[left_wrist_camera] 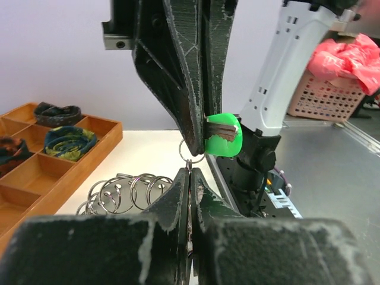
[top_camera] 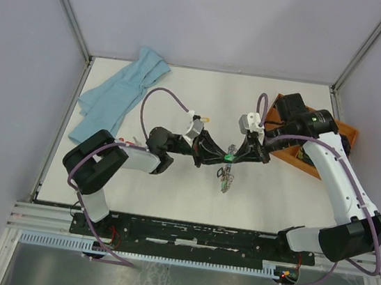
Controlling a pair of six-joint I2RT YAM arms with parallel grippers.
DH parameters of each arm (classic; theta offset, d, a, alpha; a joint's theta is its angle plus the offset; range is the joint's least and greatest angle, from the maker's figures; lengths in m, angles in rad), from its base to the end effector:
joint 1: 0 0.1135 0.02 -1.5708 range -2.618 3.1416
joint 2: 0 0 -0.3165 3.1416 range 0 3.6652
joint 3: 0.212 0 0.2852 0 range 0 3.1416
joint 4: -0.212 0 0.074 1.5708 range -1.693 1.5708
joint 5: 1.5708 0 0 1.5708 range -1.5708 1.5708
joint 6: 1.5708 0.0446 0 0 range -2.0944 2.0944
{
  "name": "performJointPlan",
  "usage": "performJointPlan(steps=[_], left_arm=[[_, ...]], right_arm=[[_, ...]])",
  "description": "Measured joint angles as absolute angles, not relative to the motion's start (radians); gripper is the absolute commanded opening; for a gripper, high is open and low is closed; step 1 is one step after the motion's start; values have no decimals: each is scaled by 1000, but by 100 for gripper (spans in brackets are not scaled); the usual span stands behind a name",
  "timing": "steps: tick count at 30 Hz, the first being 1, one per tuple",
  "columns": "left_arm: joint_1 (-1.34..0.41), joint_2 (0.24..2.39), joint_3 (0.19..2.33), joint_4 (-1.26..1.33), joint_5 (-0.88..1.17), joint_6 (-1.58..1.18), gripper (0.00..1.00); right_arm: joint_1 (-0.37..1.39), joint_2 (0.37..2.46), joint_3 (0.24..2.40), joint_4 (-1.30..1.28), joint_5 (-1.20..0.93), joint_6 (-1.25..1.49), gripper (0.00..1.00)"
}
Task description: Remove the keys from the keyring
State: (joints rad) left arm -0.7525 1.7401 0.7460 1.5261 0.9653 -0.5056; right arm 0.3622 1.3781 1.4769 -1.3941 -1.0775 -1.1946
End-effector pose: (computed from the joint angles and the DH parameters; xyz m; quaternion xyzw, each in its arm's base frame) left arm 0.2387 -0.2737 0.2749 0.4540 0.3867 -0.6387 0.4862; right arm 0.2262 0.1277 0.4198 -0.6471 0.5559 0.4172 0.3133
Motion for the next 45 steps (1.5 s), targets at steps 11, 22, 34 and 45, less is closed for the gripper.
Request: performJointPlan(steps=[11, 22, 34, 45], left_arm=[[-773, 1728, 680, 1528, 698, -583, 3], [-815, 1666, 613, 1528, 442, -629, 3], [-855, 1618, 582, 1509, 233, -654, 3], [-893, 1563, 585, 1378, 105, -620, 3]], right_arm=[[318, 1335, 1368, -1174, -1083, -1015, 1], [270, 1307, 1286, -939, -1143, -787, 1], [250, 1302, 1235, -725, -1207, -564, 1], [245, 1289, 1228, -641, -1168, -439, 1]])
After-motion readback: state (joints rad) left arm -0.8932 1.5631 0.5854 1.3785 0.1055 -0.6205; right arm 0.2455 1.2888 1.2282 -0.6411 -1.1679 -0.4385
